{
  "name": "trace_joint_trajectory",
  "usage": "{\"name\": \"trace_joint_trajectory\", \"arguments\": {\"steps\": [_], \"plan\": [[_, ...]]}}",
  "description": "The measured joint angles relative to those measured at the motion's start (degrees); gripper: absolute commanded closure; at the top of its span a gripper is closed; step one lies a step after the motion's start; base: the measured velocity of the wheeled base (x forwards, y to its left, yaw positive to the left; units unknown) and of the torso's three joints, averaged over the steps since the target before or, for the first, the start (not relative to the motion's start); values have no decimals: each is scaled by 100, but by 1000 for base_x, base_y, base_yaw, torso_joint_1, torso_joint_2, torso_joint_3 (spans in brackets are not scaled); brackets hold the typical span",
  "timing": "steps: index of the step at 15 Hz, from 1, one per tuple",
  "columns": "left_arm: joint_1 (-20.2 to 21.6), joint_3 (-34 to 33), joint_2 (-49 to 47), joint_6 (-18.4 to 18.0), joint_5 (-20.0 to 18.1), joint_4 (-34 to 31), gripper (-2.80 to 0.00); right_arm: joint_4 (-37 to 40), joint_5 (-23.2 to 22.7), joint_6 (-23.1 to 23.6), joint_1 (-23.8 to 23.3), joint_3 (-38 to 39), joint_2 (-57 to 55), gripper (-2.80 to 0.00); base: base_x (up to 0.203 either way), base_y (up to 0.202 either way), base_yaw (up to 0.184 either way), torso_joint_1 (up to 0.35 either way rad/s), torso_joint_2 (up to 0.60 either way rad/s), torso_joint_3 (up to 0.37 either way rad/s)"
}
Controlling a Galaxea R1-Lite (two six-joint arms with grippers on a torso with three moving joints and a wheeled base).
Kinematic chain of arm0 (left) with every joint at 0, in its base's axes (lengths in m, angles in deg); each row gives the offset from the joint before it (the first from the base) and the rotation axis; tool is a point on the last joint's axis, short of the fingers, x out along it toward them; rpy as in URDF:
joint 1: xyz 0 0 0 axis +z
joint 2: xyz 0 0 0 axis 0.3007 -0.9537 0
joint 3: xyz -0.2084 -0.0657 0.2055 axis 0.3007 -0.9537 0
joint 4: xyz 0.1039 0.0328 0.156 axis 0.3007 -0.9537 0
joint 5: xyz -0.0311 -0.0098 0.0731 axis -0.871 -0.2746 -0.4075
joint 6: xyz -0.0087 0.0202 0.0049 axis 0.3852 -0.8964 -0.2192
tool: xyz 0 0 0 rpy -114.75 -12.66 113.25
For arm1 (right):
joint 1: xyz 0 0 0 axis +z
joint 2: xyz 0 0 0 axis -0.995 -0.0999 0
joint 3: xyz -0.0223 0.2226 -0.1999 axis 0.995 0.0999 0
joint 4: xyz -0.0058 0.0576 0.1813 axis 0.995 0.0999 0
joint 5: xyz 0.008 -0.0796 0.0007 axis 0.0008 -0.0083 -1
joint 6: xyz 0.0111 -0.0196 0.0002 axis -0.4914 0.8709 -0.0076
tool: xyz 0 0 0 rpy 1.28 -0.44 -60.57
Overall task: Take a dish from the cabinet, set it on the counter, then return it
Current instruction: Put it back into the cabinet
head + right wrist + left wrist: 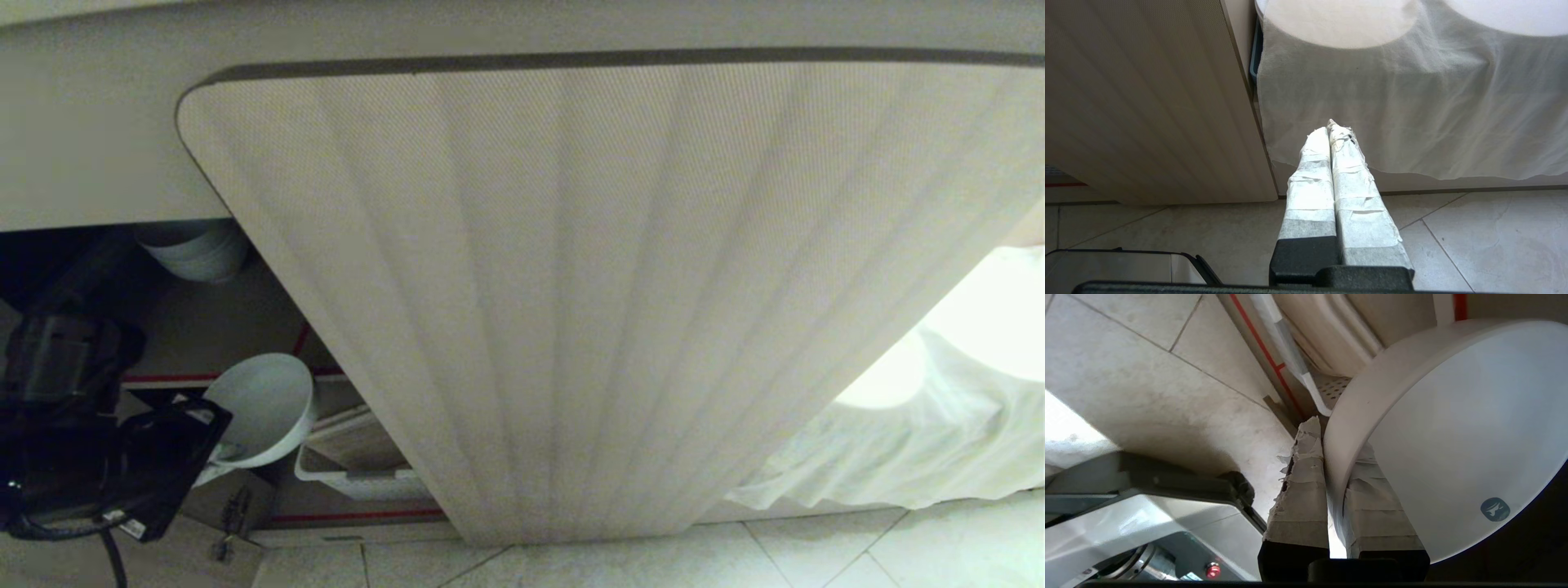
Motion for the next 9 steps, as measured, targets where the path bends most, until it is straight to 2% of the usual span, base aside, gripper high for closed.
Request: {"name": "trace_joint_trajectory", "arguments": {"steps": [4,9], "plan": [[2,30,-168,-4,0,334,0,0,0,0,0,0,0,0,0,0,0,0,0,0],[62,282,-383,-30,4,340,0,0,1,2,0,0,0,0,0,0,0,0,0,0]]}}
